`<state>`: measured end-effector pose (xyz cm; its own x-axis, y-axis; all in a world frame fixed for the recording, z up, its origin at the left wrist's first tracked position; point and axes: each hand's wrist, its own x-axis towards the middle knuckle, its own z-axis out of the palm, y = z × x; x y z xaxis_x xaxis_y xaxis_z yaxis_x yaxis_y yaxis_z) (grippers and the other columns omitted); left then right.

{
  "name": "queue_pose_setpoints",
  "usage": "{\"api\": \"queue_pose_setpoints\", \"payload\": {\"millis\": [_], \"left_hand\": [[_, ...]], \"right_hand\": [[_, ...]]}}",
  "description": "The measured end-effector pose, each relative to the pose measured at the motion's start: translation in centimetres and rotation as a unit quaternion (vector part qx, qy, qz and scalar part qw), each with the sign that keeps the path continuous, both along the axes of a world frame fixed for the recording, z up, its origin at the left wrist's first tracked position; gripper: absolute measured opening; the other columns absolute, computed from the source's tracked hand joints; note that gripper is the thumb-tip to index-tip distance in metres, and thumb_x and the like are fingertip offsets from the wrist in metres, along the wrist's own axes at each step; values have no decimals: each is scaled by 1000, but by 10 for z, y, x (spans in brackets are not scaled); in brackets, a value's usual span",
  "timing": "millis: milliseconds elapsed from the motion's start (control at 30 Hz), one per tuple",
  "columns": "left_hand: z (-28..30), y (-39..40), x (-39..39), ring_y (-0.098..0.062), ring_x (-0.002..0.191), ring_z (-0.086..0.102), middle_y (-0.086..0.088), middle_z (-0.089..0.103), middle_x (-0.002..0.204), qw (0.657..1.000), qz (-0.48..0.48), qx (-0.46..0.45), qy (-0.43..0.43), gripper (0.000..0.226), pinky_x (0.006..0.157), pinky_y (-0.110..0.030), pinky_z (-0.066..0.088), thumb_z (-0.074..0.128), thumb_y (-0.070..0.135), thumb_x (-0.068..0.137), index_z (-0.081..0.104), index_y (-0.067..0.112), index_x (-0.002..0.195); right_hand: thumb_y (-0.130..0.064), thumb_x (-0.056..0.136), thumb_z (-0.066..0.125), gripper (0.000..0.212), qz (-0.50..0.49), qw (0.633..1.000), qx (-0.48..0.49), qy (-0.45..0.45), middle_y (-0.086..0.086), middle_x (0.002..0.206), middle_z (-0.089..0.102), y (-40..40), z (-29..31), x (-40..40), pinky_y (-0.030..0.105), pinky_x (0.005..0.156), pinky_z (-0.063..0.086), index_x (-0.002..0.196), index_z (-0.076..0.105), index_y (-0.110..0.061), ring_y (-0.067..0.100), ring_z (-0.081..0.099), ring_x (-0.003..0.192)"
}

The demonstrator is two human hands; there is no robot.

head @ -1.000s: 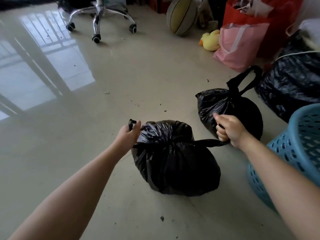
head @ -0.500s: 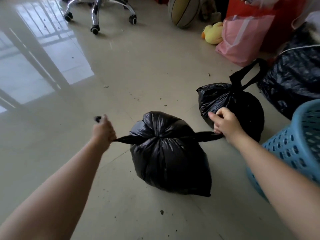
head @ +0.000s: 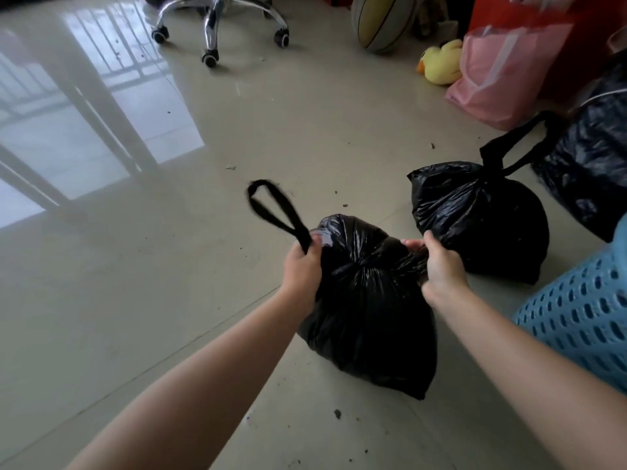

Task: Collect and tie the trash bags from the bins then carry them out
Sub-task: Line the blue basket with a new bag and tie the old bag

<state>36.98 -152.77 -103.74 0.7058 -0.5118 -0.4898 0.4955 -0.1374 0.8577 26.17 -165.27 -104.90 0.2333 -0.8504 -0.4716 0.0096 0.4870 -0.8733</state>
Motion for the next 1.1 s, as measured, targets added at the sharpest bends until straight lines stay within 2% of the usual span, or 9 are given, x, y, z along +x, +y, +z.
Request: {"api": "queue_pose_setpoints", "payload": {"millis": [100,200,300,600,667,733,867,1000,1100], "left_hand": [[1,1,0,-11,66,59,4,61,61,994,-58,-69,-66,46,78,-25,47,30,25,100,51,14,60],[9,-4,6,-10,33,43,6,39,32,973,-49,-208,83,61,52,-21,49,21,33,100,39,16,44],[7,-7,-5,-7,24,23,9,24,27,973,-65,-168,143,74,37,-15,36,19,38,99,33,20,29],[10,-12,-11,-6,30,20,11,24,31,979,-194,-61,29,46,42,-20,23,36,22,96,22,18,53],[19,-10,-12,-6,33,25,9,30,36,962,-255,-83,45,28,47,-23,21,45,6,71,24,17,55],[30,-8,-12,-8,39,33,5,36,44,942,-316,-105,44,17,49,-23,25,33,-1,53,28,15,57],[39,-13,-11,-7,47,53,4,56,53,892,-437,-114,-12,24,55,-19,46,39,-9,85,47,7,69],[42,-17,-17,-4,77,69,6,71,87,854,-506,-118,-36,36,84,-22,52,26,7,99,60,15,88],[35,-17,-23,-7,55,67,4,73,69,883,-460,-98,-3,34,61,-20,54,21,18,101,51,16,86]], "right_hand": [[-33,97,35,55,-1,1000,-11,-15,0,39,61,-9,15,0,38,85,48,47,43,-12,27,61,76],[-39,98,28,54,-34,985,89,-145,-5,23,35,-18,26,-5,20,46,39,50,28,-15,12,41,27],[-41,98,23,64,61,993,81,-56,-8,21,20,-21,26,-11,6,29,19,39,23,-17,7,17,18],[-38,98,28,56,117,990,9,75,-7,20,18,-18,12,-16,5,29,20,46,21,-16,5,15,18],[-35,97,32,54,151,986,29,72,-8,21,21,-17,11,-22,6,29,21,47,27,-14,6,17,18],[-30,96,33,49,184,980,57,53,-9,21,22,-16,11,-24,5,30,20,50,31,-15,6,19,17],[-21,92,27,41,250,965,67,26,-6,21,23,-18,18,-15,9,30,19,53,35,-15,6,20,19],[-15,87,26,47,235,966,104,-16,0,32,36,-16,18,-14,23,44,24,47,48,-9,14,32,32],[-20,93,25,60,214,965,143,-49,2,36,46,-18,14,-20,28,52,29,42,55,-8,18,44,39]]}}
